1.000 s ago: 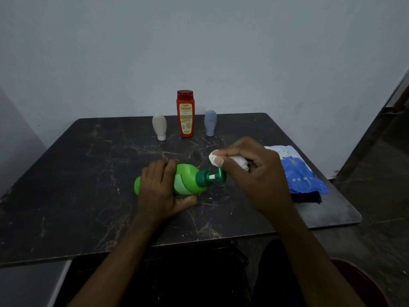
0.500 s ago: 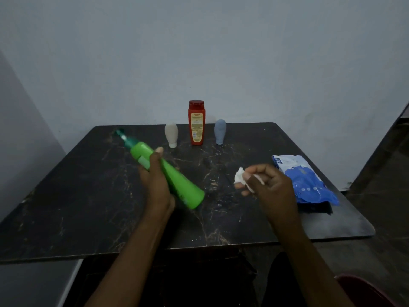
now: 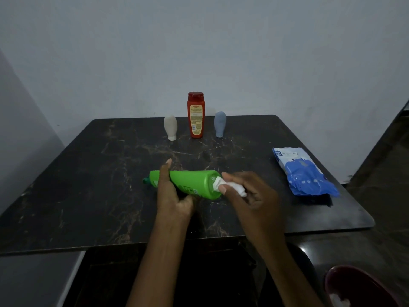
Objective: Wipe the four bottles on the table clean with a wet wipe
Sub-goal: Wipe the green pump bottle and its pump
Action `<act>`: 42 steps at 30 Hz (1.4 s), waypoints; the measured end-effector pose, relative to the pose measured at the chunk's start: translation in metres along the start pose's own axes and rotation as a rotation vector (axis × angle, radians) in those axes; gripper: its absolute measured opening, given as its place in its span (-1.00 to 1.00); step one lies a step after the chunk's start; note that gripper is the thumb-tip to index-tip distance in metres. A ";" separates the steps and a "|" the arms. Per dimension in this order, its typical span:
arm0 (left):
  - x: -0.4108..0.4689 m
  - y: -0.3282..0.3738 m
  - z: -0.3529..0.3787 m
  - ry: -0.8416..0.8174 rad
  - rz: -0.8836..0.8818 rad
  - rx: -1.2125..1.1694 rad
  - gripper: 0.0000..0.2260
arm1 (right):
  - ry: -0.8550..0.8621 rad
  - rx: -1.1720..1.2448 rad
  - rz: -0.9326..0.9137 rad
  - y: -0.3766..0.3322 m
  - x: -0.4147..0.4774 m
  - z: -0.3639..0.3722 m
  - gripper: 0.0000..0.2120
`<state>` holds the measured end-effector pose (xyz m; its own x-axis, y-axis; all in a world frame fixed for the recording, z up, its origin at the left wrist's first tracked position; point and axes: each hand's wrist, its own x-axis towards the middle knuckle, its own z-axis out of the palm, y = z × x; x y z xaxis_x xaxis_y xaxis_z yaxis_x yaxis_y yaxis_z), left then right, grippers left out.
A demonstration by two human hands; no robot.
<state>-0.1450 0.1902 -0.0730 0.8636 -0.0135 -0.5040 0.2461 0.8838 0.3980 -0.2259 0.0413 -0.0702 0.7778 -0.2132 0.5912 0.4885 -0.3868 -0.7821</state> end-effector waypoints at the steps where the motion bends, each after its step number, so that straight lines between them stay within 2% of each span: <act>1: -0.001 0.000 0.000 -0.001 -0.001 0.000 -0.52 | 0.007 -0.052 -0.057 0.002 0.000 -0.001 -0.82; 5: -0.003 0.001 -0.002 0.044 0.048 0.023 -0.50 | -0.046 -0.128 -0.161 -0.001 -0.010 0.000 -0.89; 11: -0.010 -0.003 -0.006 0.070 0.069 0.025 -0.48 | 0.029 -0.162 -0.123 0.001 0.006 0.000 -0.94; 16: -0.012 -0.002 -0.003 0.053 0.091 0.036 -0.74 | -0.046 -0.042 -0.087 -0.005 -0.015 0.006 -0.91; 17: -0.012 -0.005 -0.003 0.059 0.087 0.043 -0.72 | -0.036 -0.028 -0.088 -0.006 -0.013 0.005 -0.90; 20: -0.012 -0.009 -0.004 0.053 0.074 0.017 -0.52 | 0.022 -0.104 -0.110 0.001 0.002 0.000 -0.87; 21: -0.010 -0.007 -0.005 0.054 0.083 0.006 -0.51 | 0.028 -0.124 -0.113 0.005 0.002 -0.001 -0.83; 23: -0.009 -0.001 -0.005 0.041 0.114 0.000 -0.64 | -0.001 -0.092 -0.084 0.007 -0.009 -0.001 -0.81; 26: -0.008 -0.003 -0.001 0.033 0.137 0.034 -0.77 | -0.056 0.015 -0.056 -0.003 -0.020 0.005 -0.88; 33: -0.006 -0.003 -0.003 0.017 0.156 0.030 -0.68 | -0.009 -0.043 -0.034 0.013 -0.010 0.003 -0.84; 37: -0.005 -0.006 0.002 0.018 0.185 0.069 -0.80 | -0.023 0.076 -0.018 -0.001 -0.020 0.008 -0.90; 42: -0.007 -0.008 0.002 0.015 0.119 0.030 -0.76 | 0.047 -0.003 -0.007 0.010 -0.003 0.002 -0.83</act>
<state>-0.1522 0.1819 -0.0712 0.8808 0.0982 -0.4632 0.1552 0.8643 0.4784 -0.2224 0.0401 -0.0805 0.7549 -0.2520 0.6055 0.4928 -0.3914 -0.7772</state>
